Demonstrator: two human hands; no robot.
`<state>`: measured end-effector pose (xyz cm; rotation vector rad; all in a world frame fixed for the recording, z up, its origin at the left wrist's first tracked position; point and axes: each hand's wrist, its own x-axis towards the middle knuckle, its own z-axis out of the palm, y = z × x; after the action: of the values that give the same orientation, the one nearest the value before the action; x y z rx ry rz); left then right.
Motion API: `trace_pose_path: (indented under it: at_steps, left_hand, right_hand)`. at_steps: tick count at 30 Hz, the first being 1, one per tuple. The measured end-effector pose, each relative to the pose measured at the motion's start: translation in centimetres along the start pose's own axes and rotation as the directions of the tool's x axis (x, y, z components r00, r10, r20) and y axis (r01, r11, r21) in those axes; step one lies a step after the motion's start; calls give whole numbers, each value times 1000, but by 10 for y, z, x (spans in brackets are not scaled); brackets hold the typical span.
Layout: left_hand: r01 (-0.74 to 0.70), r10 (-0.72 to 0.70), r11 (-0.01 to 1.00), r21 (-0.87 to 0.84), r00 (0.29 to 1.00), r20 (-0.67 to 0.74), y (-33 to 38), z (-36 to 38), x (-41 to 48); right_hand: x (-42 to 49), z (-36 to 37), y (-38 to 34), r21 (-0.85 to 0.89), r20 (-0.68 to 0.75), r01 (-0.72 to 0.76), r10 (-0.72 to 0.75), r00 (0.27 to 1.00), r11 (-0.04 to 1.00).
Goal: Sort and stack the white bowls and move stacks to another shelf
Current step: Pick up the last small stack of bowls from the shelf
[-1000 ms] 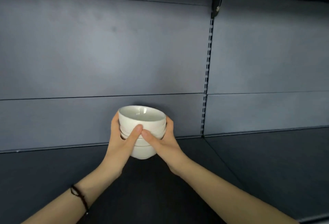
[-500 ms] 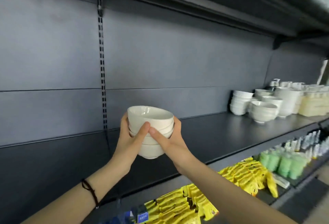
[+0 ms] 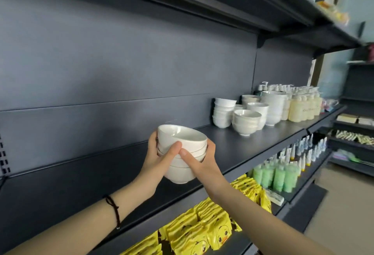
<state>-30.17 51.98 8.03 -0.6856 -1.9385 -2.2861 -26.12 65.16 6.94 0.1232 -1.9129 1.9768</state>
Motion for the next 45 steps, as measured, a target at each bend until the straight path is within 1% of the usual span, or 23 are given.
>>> trace_pose_path:
  at_steps: [5,11,14,17,20,22,25,29,32,36,38,41,43,45]
  left_hand:
    - [24,-24,1000,-8,1000,20,-46,53,65]
    - [-4,4,1000,-9,1000,5,-86,120,131]
    - [-5,4,999,-36,1000,-27,-103,143,152]
    - [-16,12,999,-47,996,-84,-113,159,174]
    - [-41,37,999,-23,990,-134,-125,172,193]
    - [-52,54,998,22,986,-156,-129,180,205]
    - [-62,72,997,56,978,-196,-137,190,222]
    - [-85,104,993,77,950,-293,-147,203,235]
    - [-70,96,994,83,927,-362,-151,208,246]
    - [-32,86,990,134,905,-416,-155,207,263]
    - [-15,80,988,153,901,-427,-156,205,269]
    - [23,38,992,124,882,-469,-157,210,271]
    - [40,36,990,133,852,-522,-158,216,273]
    - [54,38,988,145,826,-562,-161,220,275]
  right_hand:
    - [58,-66,27,-3,-9,-5,5,1000,1000]
    - [134,-141,47,-25,8,6,-6,1000,1000]
    - [160,-166,57,-62,35,5,-3,999,998]
    - [187,-185,65,-61,77,2,3,997,998]
    - [209,-201,76,-41,138,10,-5,990,999]
    - [223,-211,82,-34,167,34,-28,986,999]
    - [245,-223,91,-8,208,19,-17,978,1000]
    - [275,-236,101,15,324,3,-7,946,1000]
    - [296,-239,109,71,404,-5,-24,914,997]
    - [316,-232,120,105,456,-45,-8,890,993]
    - [324,-227,124,108,466,-57,0,885,993]
    - [331,-218,128,108,446,-83,26,895,991]
    - [329,-212,130,66,421,-72,37,906,995]
    - [324,-207,133,32,370,-25,12,929,999]
